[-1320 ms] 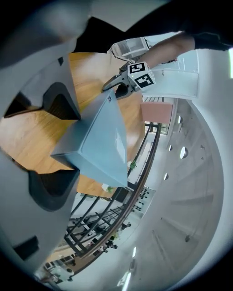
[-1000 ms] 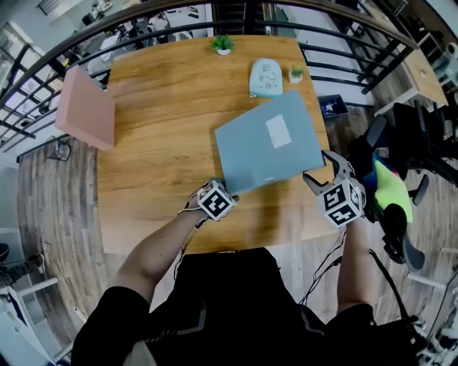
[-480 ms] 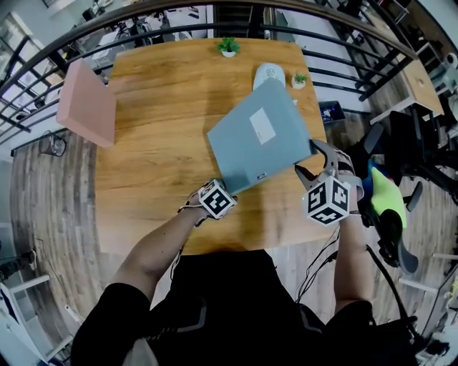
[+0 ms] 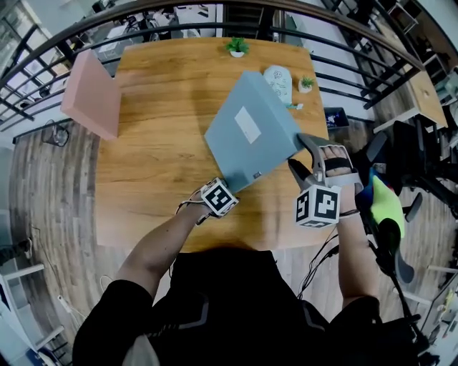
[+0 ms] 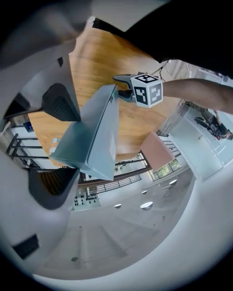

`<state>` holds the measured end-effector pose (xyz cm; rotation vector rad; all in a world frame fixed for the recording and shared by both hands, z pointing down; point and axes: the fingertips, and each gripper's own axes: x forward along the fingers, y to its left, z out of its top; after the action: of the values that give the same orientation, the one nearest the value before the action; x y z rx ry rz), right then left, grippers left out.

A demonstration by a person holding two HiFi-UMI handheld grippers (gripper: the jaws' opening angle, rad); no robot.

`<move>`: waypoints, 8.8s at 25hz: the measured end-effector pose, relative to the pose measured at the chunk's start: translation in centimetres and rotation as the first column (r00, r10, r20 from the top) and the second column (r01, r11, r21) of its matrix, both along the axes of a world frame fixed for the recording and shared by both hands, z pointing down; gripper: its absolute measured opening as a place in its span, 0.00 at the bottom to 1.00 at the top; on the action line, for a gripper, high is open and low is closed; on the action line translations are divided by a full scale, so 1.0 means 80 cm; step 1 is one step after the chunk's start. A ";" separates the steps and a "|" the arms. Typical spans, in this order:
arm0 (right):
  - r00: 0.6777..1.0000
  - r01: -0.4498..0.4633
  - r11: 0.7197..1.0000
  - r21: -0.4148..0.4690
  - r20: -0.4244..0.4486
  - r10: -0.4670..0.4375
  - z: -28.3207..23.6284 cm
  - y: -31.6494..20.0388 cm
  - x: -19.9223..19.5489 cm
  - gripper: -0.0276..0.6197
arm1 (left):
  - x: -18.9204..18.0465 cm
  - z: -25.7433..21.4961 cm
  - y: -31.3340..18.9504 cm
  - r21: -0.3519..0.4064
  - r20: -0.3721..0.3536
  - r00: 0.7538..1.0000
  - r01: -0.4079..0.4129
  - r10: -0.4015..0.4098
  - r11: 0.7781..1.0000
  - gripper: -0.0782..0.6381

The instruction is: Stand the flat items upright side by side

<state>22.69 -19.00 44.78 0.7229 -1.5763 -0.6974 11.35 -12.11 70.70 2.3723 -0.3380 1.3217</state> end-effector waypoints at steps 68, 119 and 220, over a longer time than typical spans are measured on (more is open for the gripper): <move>0.353 -0.015 0.933 -0.359 0.872 0.341 0.034 0.011 -0.148 0.50 | -0.316 -0.400 -0.027 0.386 -0.636 0.594 0.798 -0.492 0.463 0.47; 0.156 -0.346 0.836 -0.426 0.853 0.499 0.029 -0.190 -0.567 0.49 | -0.778 -0.397 -0.003 0.390 -0.653 0.472 0.880 -0.592 0.271 0.46; 0.135 -0.218 0.947 -0.234 0.954 0.267 -0.210 0.049 -0.136 0.35 | -0.344 -0.580 -0.061 0.428 -0.755 0.607 0.743 -0.248 0.515 0.45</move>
<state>11.85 -15.06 27.96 1.5757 -2.5449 0.2441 -16.21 -16.98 24.29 2.7302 -1.4773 0.0070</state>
